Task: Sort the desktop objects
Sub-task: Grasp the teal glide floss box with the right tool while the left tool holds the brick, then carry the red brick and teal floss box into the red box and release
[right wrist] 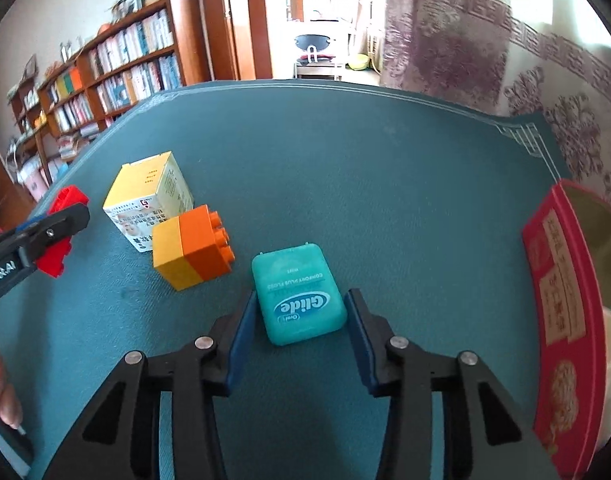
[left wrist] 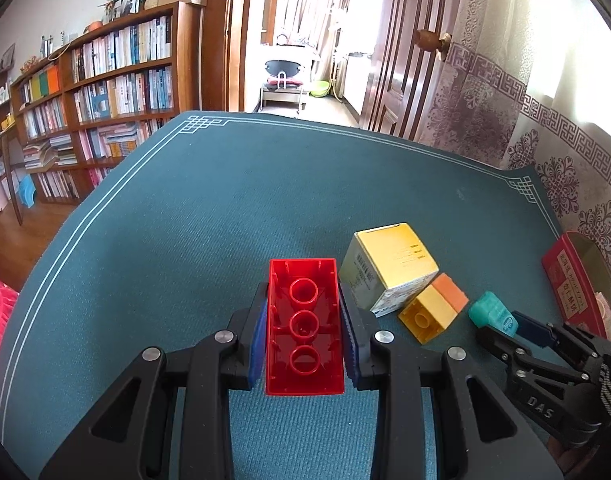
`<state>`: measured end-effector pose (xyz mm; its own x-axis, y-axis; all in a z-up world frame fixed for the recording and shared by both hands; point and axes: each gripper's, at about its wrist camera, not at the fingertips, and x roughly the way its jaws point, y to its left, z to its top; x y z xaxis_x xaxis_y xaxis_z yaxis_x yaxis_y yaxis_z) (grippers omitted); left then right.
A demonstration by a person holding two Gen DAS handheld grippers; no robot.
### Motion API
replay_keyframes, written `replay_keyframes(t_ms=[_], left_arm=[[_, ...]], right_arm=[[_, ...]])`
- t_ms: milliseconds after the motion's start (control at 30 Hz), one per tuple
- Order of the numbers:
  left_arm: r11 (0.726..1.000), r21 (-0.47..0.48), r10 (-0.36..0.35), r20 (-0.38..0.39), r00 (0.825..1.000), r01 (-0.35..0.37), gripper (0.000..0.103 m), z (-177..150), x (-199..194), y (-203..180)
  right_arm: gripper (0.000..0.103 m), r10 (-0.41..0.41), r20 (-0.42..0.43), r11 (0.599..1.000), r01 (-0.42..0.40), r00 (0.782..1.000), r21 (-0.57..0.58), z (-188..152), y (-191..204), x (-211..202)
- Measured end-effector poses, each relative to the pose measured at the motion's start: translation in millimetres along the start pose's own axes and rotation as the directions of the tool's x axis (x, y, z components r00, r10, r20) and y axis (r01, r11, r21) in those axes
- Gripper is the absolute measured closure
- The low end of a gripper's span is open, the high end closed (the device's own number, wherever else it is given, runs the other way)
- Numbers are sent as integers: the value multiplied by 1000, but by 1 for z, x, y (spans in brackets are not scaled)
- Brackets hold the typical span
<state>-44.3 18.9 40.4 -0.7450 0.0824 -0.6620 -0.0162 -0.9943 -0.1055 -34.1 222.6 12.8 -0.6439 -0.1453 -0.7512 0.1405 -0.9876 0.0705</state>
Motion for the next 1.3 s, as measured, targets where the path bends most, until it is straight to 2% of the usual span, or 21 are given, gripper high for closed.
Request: replay_keyframes(t_ms=[333, 400, 567, 767, 967, 1000, 1067, 1200, 1267, 1300], left_arm=[[999, 40, -38, 19, 999, 37, 69, -4, -12, -17], [998, 52, -47, 21, 999, 46, 69, -5, -14, -22], [995, 72, -69, 16, 997, 67, 69, -9, -17, -31], [994, 71, -80, 15, 997, 79, 69, -10, -19, -32], [994, 67, -91, 10, 996, 90, 69, -10, -19, -31], [994, 66, -91, 9, 996, 90, 69, -10, -19, -31], [994, 64, -93, 6, 996, 93, 69, -10, -18, -31], [993, 63, -97, 2, 995, 96, 69, -10, -17, -30], [993, 65, -97, 1, 995, 97, 69, -10, -16, -31], [993, 66, -97, 1, 995, 97, 69, -10, -16, -31]], right_arm=[[60, 24, 59, 997, -28, 998, 71, -16, -5, -44], [76, 25, 55, 997, -29, 998, 76, -21, -5, -50], [76, 11, 12, 996, -12, 1000, 91, -29, -11, -48], [69, 26, -22, 988, -22, 999, 152, -29, -21, -39], [46, 17, -41, 989, -11, 999, 147, -29, -20, -32], [35, 16, -41, 990, -10, 999, 142, -29, -19, -33], [23, 2, -31, 992, 2, 1000, 125, -28, -16, -35], [23, -68, -49, 997, 70, 996, 35, -27, -3, -31], [24, -103, -87, 995, 103, 991, -11, -27, 3, -22], [35, -112, -102, 994, 110, 988, -25, -28, 6, -18]])
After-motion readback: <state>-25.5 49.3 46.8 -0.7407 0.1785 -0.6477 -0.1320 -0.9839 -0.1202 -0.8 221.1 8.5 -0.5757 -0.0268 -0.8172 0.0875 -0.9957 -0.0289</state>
